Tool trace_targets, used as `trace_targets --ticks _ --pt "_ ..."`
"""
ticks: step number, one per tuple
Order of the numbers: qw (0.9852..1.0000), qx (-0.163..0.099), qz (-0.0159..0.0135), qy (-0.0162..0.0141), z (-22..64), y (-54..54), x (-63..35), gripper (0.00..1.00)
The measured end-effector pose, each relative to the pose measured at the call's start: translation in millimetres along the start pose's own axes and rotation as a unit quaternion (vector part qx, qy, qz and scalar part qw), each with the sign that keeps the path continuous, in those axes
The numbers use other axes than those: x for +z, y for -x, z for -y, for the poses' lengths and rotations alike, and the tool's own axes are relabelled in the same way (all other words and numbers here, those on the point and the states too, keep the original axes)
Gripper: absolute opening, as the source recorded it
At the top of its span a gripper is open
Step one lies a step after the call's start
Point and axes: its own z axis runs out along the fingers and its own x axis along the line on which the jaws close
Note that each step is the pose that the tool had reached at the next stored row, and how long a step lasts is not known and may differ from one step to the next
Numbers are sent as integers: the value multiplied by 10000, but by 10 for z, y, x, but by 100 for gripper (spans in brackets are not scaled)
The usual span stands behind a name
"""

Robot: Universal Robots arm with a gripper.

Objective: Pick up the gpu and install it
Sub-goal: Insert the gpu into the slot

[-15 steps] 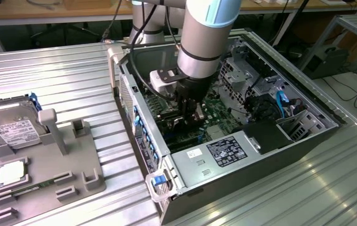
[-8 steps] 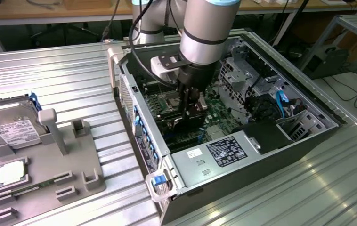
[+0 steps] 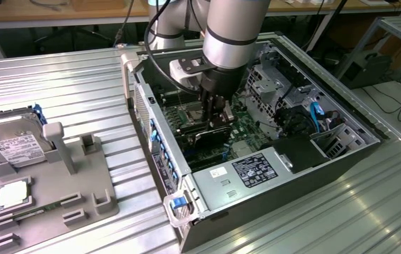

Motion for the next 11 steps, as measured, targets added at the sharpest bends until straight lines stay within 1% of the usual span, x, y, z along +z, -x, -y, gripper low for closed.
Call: trace_targets --ticks 1,4,5,6,11 --pt "10000 0 -1 0 0 0 -1 32" --pt "10000 0 -1 1 0 0 -1 13" --pt "10000 0 -1 1 0 0 -1 13" --pt "10000 0 -1 1 0 0 -1 11" --pt "10000 0 -1 1 0 0 -1 11"
